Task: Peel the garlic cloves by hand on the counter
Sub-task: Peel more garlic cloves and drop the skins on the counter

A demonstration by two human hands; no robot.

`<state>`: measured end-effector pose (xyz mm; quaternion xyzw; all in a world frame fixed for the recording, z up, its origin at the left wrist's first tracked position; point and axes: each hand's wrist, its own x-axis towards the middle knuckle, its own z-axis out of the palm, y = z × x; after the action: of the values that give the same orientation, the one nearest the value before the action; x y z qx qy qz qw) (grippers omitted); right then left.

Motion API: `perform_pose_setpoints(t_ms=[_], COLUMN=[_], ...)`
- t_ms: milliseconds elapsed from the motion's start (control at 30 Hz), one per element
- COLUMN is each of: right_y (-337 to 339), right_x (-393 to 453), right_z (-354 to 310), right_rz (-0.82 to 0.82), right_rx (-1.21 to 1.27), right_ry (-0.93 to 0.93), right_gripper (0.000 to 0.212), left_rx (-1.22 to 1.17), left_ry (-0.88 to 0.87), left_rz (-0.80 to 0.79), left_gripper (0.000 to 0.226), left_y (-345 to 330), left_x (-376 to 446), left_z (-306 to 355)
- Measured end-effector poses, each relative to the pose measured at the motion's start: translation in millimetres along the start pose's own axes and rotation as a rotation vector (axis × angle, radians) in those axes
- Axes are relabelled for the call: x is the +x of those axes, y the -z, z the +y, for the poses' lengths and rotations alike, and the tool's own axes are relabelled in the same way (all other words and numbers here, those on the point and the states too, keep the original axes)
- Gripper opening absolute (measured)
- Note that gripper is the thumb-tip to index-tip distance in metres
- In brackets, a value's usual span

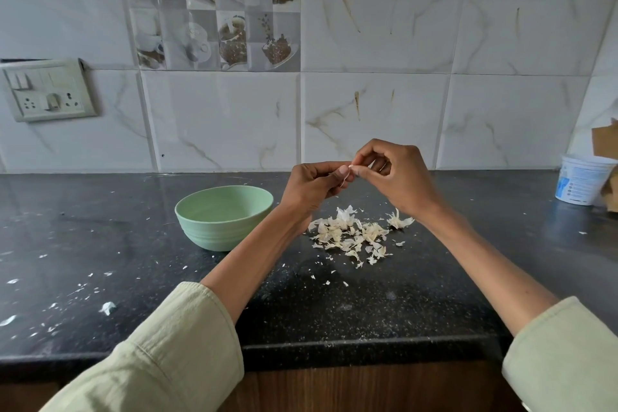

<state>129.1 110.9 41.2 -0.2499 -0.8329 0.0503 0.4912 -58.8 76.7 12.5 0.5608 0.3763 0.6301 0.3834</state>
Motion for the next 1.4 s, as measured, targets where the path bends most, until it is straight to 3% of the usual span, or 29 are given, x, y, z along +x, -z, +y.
perform_pose_setpoints(t_ms=[600,867,967,1100,1267,1400], right_y=[-7.0,-5.3,-0.8,4.0,6.2,4.6], right_x=[-1.3,-4.0,-3.2,-2.8,-2.1,0.2], right_z=[-1.2,8.1,3.7,3.5,5.2,5.2], right_rz=[-0.135,-0.392,-0.351,-0.317,-0.384,-0.328], right_rx=[0.011,-0.045,-0.030,-0.010,0.021,0.055], right_ry=[0.017,-0.076,-0.076,-0.077,-0.088,-0.144], right_gripper=[0.008,0.012,0.022,0.020,0.024,0.015], left_rx=[-0.209,-0.243,-0.214,-0.201,-0.107,0.011], left_ry=[0.102,0.146,0.168,0.137,0.074,0.035], left_rz=[0.112,0.135,0.100,0.058,0.140,0.159], left_gripper=[0.009,0.017,0.020,0.023,0.023,0.020], left_y=[-7.0,0.1,0.3,1.2,0.6,0.1], left_x=[0.0,1.4,1.5,2.7,3.6,3.6], left_z=[3.6,5.5,5.5,2.5,0.1,-1.6])
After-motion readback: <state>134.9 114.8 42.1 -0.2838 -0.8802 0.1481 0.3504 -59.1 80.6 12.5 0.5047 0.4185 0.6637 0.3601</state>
